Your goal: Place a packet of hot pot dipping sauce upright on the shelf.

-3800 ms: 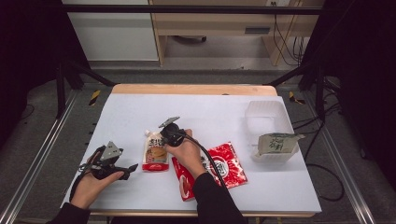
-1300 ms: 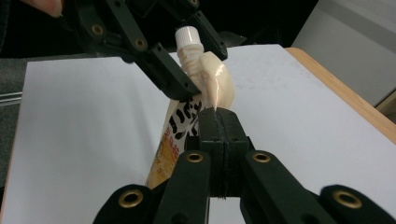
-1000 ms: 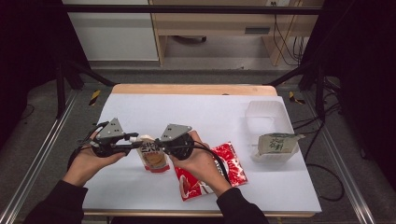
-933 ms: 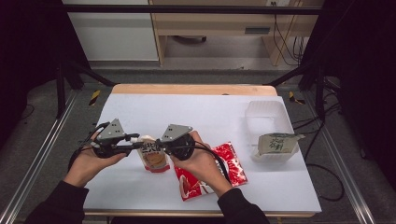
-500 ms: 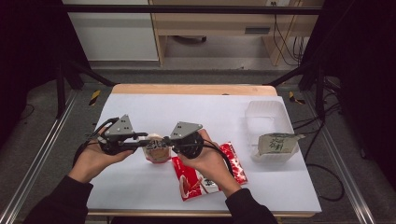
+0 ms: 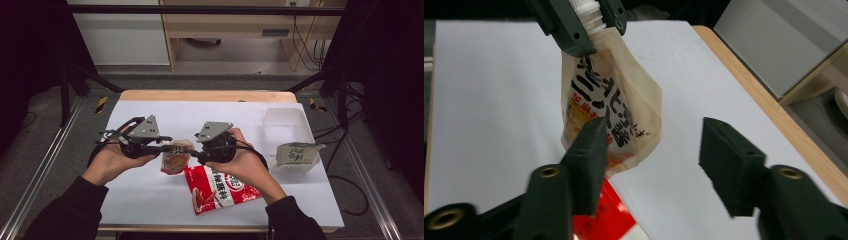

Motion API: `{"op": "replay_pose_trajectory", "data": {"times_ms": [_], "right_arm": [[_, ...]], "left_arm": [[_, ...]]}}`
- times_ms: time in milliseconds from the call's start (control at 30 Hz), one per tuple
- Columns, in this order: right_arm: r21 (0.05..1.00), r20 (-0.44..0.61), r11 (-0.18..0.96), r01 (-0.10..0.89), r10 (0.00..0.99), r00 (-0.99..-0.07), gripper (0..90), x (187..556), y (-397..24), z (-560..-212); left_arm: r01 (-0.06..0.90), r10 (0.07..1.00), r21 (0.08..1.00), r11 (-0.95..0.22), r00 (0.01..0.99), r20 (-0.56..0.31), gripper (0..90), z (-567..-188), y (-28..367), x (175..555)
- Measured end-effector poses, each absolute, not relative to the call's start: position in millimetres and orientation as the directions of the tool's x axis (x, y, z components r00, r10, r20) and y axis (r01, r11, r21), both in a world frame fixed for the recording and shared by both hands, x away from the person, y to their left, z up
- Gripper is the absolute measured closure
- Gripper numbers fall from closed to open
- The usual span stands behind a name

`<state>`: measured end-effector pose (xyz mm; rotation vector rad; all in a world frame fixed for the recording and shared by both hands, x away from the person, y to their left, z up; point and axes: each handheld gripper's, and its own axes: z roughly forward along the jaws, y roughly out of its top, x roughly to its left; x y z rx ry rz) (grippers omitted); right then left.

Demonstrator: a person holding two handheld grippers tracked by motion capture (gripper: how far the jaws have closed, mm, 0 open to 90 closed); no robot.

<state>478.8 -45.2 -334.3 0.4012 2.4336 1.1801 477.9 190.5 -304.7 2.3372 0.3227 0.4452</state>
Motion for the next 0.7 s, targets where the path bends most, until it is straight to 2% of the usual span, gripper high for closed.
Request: {"op": "replay_pose_trajectory", "data": {"times_ms": [33, 267, 600, 700], "right_arm": [[0.774, -0.252, 0.630, 0.071, 0.409, -0.877, 37.0, 479.2, -47.8, -329.6], [0.692, -0.318, 0.722, 0.024, 0.334, -0.887, 30.9, 479.9, -47.9, -319.5], [0.594, -0.344, 0.804, -0.021, 0.230, -0.910, 39.0, 486.9, -35.1, -314.4], [0.566, -0.331, 0.824, -0.032, 0.191, -0.924, 46.7, 487.5, -31.3, -315.9]], "left_arm": [[0.096, 0.344, 0.701, -0.707, 0.912, 0.223, 73.6, -305.5, 187.1, 479.0], [0.075, 0.318, 0.701, -0.710, 0.921, 0.224, 73.6, -306.9, 176.6, 479.2], [0.032, 0.270, 0.700, -0.714, 0.934, 0.232, 73.6, -305.6, 165.7, 475.7], [0.021, 0.256, 0.702, -0.712, 0.938, 0.232, 73.5, -305.7, 163.5, 474.3]]}}
